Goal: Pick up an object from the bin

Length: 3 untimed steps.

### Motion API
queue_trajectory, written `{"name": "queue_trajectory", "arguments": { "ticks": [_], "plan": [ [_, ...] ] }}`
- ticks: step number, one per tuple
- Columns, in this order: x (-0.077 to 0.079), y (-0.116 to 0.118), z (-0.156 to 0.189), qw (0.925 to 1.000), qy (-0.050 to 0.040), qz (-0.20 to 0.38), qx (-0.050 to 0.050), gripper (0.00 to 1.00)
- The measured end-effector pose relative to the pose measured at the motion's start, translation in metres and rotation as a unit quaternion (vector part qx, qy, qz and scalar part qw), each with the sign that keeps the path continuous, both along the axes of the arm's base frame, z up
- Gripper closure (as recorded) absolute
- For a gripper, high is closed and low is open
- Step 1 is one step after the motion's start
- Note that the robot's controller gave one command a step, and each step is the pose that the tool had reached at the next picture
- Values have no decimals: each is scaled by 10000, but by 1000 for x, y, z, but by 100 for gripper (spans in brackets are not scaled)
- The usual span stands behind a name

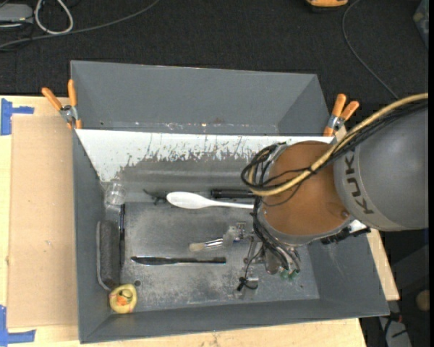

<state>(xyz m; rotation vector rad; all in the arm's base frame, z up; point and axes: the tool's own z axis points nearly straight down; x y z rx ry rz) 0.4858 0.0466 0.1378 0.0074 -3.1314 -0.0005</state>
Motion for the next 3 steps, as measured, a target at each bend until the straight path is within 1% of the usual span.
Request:
{"name": "queue_trajectory", "arguments": {
  "ticks": [1,2,3],
  "plan": [
    [2,0,4,10000,-38,-10,3,0],
    [39,55,-53,9985,-51,543,9,0],
    [46,67,-58,9982,-27,607,7,0]
  ]
}}
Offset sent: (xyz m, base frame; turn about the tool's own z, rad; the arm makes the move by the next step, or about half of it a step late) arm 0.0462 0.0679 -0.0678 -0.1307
